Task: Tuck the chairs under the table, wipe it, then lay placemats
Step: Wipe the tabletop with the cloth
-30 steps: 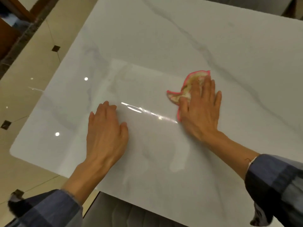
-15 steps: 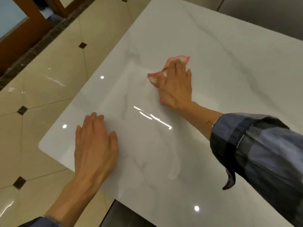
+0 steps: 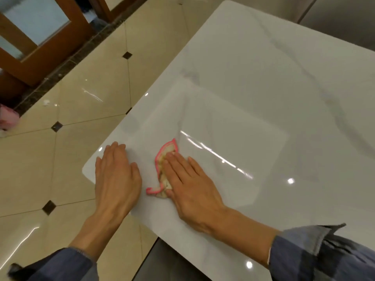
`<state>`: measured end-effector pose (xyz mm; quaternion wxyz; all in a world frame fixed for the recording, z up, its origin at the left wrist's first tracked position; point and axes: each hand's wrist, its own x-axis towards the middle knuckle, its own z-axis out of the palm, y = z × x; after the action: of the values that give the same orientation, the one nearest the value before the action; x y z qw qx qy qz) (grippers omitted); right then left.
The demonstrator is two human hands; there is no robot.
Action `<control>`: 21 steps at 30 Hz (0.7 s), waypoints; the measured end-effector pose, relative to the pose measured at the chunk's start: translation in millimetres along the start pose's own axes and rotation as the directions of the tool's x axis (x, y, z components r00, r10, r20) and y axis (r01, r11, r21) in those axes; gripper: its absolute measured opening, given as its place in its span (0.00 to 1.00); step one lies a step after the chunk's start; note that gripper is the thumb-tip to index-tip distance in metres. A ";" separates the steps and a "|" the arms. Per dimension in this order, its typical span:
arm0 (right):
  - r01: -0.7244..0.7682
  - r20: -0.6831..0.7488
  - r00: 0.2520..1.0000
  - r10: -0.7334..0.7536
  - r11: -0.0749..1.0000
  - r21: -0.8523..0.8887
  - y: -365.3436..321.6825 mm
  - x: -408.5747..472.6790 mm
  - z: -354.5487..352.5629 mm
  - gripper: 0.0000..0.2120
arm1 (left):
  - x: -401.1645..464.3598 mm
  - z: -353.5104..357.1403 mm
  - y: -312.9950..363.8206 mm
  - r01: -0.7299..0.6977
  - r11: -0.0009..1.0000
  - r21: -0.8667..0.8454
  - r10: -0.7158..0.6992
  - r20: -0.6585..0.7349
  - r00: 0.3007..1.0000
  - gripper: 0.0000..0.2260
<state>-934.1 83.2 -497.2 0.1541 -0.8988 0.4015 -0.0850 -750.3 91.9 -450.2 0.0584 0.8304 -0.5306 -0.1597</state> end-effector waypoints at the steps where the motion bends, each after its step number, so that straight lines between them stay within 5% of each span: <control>1: -0.003 -0.005 1.000 0.003 1.000 -0.020 4.3 0.8 -2.9 0.28 | 3.3 0.0 -3.2 0.004 1.000 0.005 -0.004 -0.004 1.000 0.21; 8: -0.127 -0.002 0.992 0.128 0.989 -0.077 -0.1 13.9 -3.4 0.26 | -4.9 7.8 -50.0 0.005 0.999 0.037 -0.005 -0.004 1.000 0.21; 16: -0.423 -0.076 0.899 0.430 0.901 0.095 -31.8 103.1 1.8 0.31 | -9.0 -3.5 -79.5 0.033 0.992 -0.121 -0.048 -0.118 0.992 0.19; 21: -0.283 -0.028 0.958 0.286 0.956 0.080 -94.0 123.0 28.0 0.29 | -21.7 -9.6 -87.6 0.149 0.955 -0.257 -0.185 -0.121 0.975 0.21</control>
<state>-779.4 56.3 -487.4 0.1906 -0.8234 0.5261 -0.0947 -680.0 148.4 -460.1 0.1856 0.8681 -0.4286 -0.1684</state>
